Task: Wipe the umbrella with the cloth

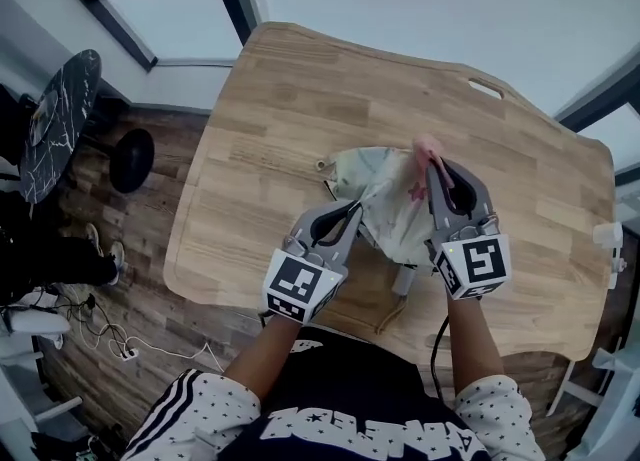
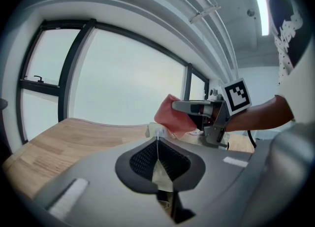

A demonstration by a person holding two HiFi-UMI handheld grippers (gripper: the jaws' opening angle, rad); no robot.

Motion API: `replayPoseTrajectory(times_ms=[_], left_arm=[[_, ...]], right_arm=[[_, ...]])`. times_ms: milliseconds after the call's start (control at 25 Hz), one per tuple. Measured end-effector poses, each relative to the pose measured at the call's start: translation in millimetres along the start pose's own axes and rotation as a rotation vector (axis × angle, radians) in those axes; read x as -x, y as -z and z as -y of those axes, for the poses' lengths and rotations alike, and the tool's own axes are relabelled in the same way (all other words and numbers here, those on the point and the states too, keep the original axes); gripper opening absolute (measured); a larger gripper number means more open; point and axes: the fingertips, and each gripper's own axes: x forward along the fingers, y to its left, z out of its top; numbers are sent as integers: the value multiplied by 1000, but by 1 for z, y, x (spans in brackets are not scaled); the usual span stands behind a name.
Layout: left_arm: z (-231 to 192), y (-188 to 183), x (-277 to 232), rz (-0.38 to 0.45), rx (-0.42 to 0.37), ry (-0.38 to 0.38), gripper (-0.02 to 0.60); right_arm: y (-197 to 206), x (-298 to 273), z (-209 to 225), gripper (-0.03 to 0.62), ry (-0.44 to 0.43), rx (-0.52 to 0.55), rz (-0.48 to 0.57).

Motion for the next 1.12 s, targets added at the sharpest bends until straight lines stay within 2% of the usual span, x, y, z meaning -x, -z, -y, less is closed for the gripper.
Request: replayPoseTrajectory(times_ms=[200,400,1120], left_arm=[[-1,-1,1,-1,-7,-22,0],[-3,2,2,-8,0,-38,0],[-9,7,7,-24,10,-49,0]], right_arm=[[23,-10,-28,25,-109,-40,-55],[36,-13,-53,25,-180,-79,-91],[61,0,-103,26,-317,-161,-143]])
